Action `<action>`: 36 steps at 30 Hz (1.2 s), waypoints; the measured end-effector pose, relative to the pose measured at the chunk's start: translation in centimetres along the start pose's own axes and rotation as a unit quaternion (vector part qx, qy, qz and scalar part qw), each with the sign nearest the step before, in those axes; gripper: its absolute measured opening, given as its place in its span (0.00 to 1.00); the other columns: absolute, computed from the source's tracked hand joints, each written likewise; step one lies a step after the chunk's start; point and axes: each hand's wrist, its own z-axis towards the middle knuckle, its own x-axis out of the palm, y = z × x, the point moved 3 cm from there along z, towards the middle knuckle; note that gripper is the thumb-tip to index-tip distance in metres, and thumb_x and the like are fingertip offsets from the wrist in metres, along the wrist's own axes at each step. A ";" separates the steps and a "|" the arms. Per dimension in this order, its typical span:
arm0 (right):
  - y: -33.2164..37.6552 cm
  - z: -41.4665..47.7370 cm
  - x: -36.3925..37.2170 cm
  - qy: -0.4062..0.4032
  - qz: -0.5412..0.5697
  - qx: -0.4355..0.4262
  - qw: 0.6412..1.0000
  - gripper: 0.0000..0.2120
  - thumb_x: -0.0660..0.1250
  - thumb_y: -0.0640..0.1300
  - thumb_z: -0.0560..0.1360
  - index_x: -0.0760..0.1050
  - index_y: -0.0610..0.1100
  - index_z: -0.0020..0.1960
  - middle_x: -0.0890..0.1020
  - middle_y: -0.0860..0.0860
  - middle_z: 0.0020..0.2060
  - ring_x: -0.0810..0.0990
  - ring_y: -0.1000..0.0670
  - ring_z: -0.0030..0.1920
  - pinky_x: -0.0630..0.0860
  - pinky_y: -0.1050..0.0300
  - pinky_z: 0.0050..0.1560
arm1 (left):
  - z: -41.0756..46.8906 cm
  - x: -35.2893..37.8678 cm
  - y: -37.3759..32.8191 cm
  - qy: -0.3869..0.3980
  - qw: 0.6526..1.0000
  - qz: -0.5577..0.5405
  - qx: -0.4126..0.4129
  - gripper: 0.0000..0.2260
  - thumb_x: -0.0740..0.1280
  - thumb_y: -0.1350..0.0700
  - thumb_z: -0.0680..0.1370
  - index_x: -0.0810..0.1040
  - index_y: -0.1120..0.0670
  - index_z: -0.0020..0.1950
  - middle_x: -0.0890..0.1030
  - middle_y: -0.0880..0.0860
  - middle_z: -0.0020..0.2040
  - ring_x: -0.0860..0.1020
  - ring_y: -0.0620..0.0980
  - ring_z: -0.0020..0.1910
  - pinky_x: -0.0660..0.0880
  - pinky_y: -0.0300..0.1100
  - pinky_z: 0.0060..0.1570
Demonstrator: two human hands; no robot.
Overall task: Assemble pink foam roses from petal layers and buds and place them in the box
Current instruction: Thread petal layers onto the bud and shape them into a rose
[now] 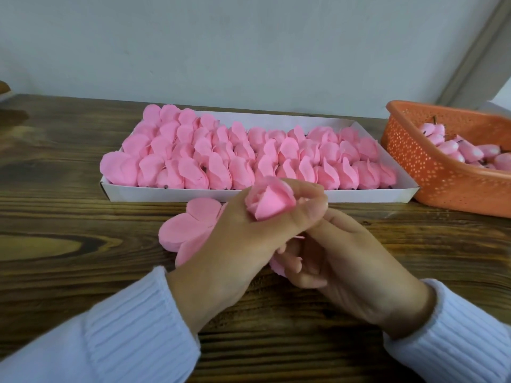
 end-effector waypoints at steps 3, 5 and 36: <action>-0.2 0.0 0.1 0.024 0.033 0.025 0.999 0.14 0.59 0.44 0.74 0.72 0.34 0.53 0.77 0.46 0.32 0.74 0.53 0.30 0.66 0.66 0.24 | -0.1 0.2 -0.1 0.000 1.000 -0.017 -0.010 0.07 0.72 0.47 0.64 0.83 0.49 0.36 0.84 0.54 0.46 0.70 0.43 0.17 0.72 0.36 0.22; 0.0 -0.1 0.2 0.040 0.052 0.024 0.998 0.13 0.63 0.42 0.72 0.72 0.36 0.55 0.76 0.45 0.32 0.75 0.52 0.32 0.67 0.66 0.26 | -0.1 0.2 -0.2 -0.001 1.000 -0.018 -0.005 0.07 0.72 0.47 0.64 0.81 0.50 0.31 0.84 0.50 0.44 0.70 0.42 0.19 0.72 0.35 0.23; 0.1 -0.1 0.5 0.074 0.054 0.008 0.996 0.06 0.64 0.42 0.71 0.79 0.45 0.45 0.78 0.49 0.35 0.74 0.54 0.34 0.68 0.65 0.30 | -0.1 -0.1 -1.1 0.021 1.000 0.002 0.014 0.10 0.71 0.48 0.65 0.77 0.50 0.26 0.80 0.55 0.43 0.72 0.47 0.24 0.69 0.32 0.20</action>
